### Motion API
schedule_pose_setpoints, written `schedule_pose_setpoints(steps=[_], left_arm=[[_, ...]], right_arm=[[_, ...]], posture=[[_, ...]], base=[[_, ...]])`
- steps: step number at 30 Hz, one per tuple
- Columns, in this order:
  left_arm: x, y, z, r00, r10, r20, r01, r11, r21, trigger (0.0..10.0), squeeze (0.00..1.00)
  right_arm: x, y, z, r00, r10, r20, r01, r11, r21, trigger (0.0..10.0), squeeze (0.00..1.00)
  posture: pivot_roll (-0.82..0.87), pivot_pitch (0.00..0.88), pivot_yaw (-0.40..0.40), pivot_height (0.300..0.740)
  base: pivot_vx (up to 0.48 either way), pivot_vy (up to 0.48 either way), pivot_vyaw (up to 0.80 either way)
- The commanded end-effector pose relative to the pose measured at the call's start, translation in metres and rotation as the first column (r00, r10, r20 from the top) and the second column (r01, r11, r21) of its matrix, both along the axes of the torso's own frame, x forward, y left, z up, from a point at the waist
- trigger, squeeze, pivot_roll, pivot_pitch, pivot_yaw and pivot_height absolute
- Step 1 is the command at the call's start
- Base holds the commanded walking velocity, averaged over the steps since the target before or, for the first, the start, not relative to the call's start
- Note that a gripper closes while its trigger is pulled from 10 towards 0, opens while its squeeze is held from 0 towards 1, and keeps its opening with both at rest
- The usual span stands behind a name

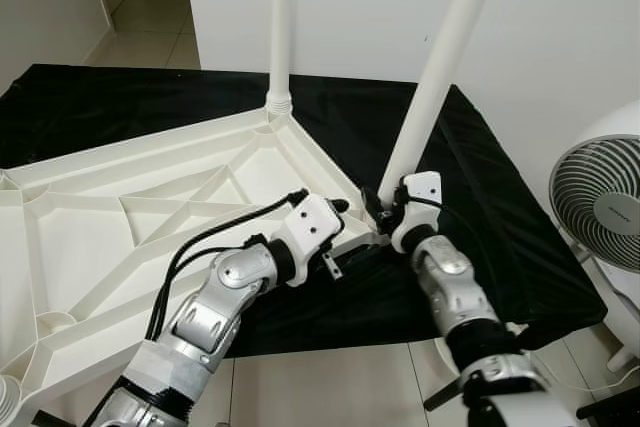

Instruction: Building children table

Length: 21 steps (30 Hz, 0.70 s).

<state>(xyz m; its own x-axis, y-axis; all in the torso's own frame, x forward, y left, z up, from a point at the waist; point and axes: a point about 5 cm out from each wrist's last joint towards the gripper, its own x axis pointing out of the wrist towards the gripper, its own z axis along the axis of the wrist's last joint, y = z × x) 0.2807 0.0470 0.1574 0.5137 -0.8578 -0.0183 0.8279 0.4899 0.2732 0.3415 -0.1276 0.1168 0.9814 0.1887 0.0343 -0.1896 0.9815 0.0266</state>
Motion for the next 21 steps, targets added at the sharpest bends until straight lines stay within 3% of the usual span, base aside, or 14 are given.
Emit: schedule_pose_setpoints(steps=[1, 3, 6, 10, 15, 16, 17, 21], left_arm=[[-0.001, -0.001, -0.002, 1.0, -0.007, -0.003, 0.007, 1.0, 0.016, 10.0, 0.0], [-0.001, -0.002, -0.002, 1.0, -0.008, -0.004, 0.009, 1.0, 0.015, 10.0, 0.0], [-0.002, -0.002, -0.003, 1.0, -0.012, -0.008, 0.012, 1.0, 0.014, 10.0, 0.0], [-0.003, -0.003, -0.005, 1.0, -0.018, -0.013, 0.018, 1.0, 0.015, 10.0, 0.0], [-0.005, -0.006, -0.005, 0.999, -0.028, -0.018, 0.028, 1.0, 0.012, 10.0, 0.0], [-0.006, -0.006, -0.005, 0.999, -0.029, -0.019, 0.029, 1.0, 0.01, 10.0, 0.0], [-0.006, -0.006, -0.005, 0.999, -0.029, -0.02, 0.03, 1.0, 0.009, 10.0, 0.0], [-0.008, -0.005, -0.006, 0.999, -0.029, -0.023, 0.03, 1.0, 0.01, 10.0, 0.0]], right_arm=[[-0.008, -0.008, -0.021, 0.99, -0.106, -0.096, 0.106, 0.994, 0.0, 10.0, 0.0], [-0.016, -0.004, -0.022, 0.971, -0.219, -0.1, 0.221, 0.975, 0.003, 10.0, 0.0], [-0.023, 0.001, -0.019, 0.96, -0.266, -0.093, 0.267, 0.964, 0.007, 10.0, 0.0], [-0.029, 0.005, -0.013, 0.959, -0.277, -0.061, 0.277, 0.961, 0.001, 10.0, 0.0], [-0.031, 0.004, -0.017, 0.951, -0.296, -0.091, 0.298, 0.955, 0.006, 10.0, 0.0], [-0.031, 0.004, -0.018, 0.953, -0.291, -0.09, 0.293, 0.956, 0.01, 10.0, 0.93], [-0.032, 0.004, -0.018, 0.956, -0.279, -0.087, 0.282, 0.959, 0.023, 10.0, 1.0], [-0.031, 0.005, -0.011, 0.974, -0.222, -0.055, 0.225, 0.972, 0.066, 10.0, 1.0]], posture=[[0.14, 0.02, -0.057, 0.74], [0.14, 0.023, -0.055, 0.74], [0.13, 0.027, -0.054, 0.74], [0.13, 0.029, -0.056, 0.74], [0.12, 0.032, -0.059, 0.74], [0.12, 0.032, -0.059, 0.74], [0.12, 0.032, -0.059, 0.74], [0.13, 0.036, -0.059, 0.74]], base=[[0.0, 0.0, 0.0], [0.0, 0.0, 0.0], [0.0, 0.0, 0.0], [0.0, 0.0, 0.0], [0.0, 0.0, 0.0], [0.0, 0.0, 0.0], [0.0, 0.0, 0.0], [0.0, 0.0, 0.0]])
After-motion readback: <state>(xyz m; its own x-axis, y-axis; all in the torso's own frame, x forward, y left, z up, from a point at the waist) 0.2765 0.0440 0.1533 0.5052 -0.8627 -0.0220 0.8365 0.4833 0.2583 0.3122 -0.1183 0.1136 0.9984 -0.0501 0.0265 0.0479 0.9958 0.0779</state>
